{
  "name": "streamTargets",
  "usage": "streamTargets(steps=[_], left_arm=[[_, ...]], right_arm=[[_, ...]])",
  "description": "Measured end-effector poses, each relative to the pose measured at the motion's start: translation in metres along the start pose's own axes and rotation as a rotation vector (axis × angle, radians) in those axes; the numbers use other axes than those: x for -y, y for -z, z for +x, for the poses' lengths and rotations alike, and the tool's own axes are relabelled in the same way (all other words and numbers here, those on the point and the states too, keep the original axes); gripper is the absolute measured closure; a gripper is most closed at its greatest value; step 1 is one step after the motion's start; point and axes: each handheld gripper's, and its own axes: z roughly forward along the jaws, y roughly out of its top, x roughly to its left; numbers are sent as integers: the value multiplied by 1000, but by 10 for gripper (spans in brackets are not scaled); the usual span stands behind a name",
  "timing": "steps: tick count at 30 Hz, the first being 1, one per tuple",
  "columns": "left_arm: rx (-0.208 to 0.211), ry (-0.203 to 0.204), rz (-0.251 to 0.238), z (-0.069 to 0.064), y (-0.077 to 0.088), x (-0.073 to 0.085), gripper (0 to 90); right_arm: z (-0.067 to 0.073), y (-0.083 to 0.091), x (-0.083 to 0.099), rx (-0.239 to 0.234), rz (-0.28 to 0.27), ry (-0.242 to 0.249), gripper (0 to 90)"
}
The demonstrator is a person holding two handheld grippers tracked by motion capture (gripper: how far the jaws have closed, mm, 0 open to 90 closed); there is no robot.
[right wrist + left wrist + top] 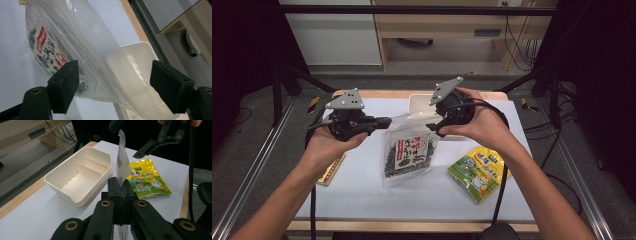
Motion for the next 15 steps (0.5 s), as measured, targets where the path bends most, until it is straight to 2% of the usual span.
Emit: streamTargets(steps=[4, 7, 10, 15], left_arm=[[-1, -2, 5, 0, 1, 1, 894], [-3, -6, 8, 0, 1, 1, 893], [-14, -4, 14, 2, 1, 1, 893], [-20, 8, 15, 5, 1, 3, 893]], right_arm=[[-2, -11, 0, -43, 44, 22, 316], [-1, -16, 0, -65, 51, 26, 389], [-1, -16, -1, -89, 59, 45, 475], [2, -15, -1, -129, 60, 50, 593]])
